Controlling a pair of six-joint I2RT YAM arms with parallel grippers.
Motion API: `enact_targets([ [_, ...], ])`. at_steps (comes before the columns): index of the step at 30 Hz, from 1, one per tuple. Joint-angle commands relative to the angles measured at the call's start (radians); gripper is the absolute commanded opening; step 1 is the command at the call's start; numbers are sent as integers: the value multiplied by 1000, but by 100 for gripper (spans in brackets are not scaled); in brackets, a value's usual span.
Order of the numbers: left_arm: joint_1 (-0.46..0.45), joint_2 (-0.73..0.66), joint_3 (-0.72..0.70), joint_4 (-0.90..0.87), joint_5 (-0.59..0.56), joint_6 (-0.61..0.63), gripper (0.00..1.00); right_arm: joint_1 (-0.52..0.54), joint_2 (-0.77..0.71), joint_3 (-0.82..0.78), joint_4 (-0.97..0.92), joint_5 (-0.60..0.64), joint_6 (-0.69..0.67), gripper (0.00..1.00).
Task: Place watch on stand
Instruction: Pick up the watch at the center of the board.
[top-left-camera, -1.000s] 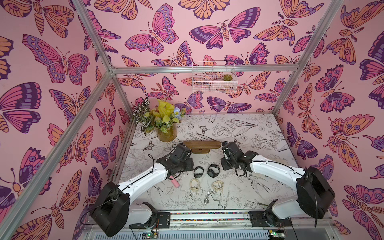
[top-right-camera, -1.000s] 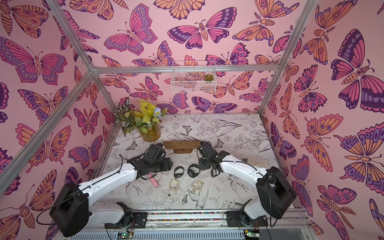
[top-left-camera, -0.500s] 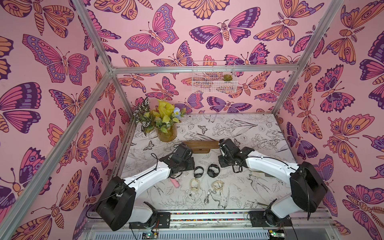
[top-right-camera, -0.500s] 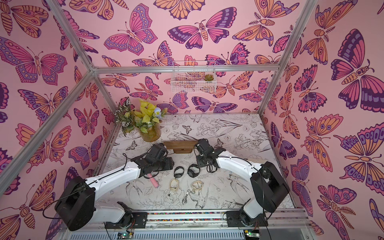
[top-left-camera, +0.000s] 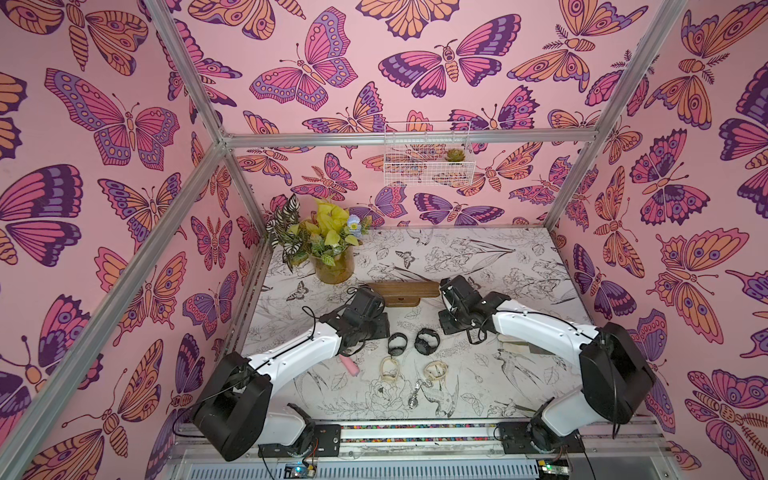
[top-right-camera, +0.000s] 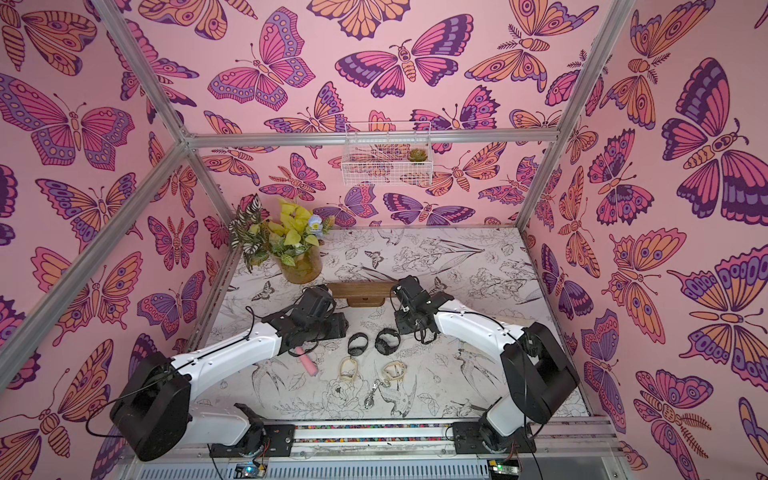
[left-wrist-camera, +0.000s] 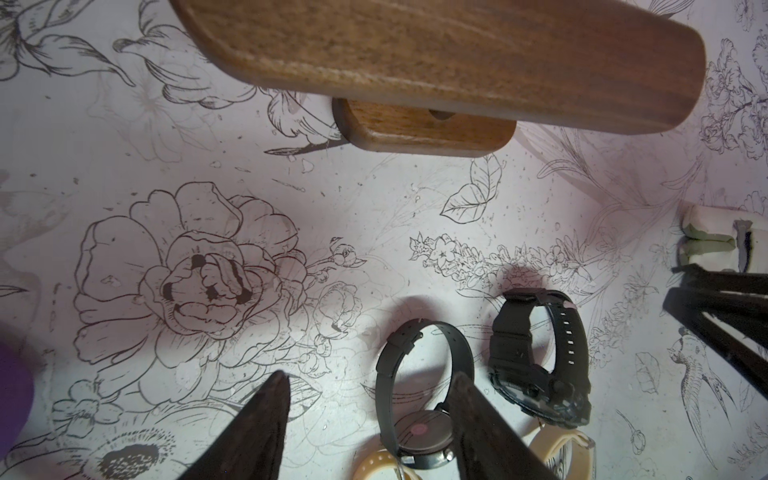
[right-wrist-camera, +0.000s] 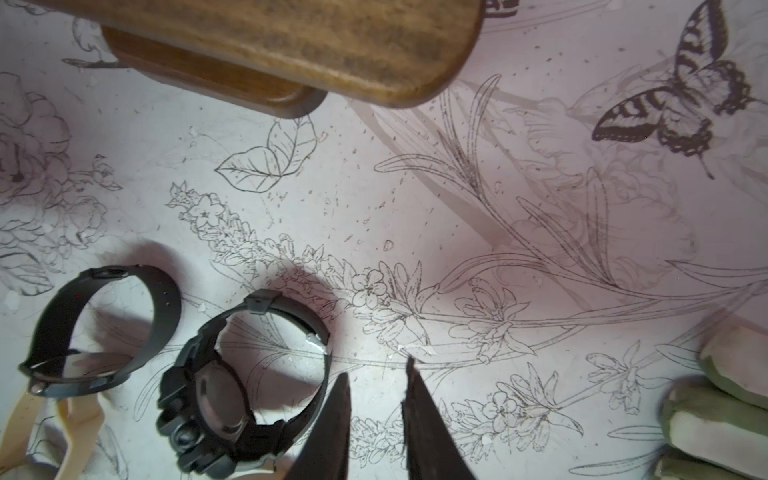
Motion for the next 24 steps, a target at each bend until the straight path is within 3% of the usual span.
enact_targets([
  [1, 4, 15, 15, -3, -16, 15, 64, -3, -24, -2, -10, -86, -20, 27],
  [13, 24, 20, 12, -3, 5, 15, 64, 71, -103, -77, -57, -137, -58, 30],
  [18, 29, 20, 9, -3, 12, 15, 64, 135, -102, -60, -71, -128, -81, 42],
  [24, 33, 15, 3, -4, 16, 9, 65, 155, -57, -26, -45, -134, -88, 45],
])
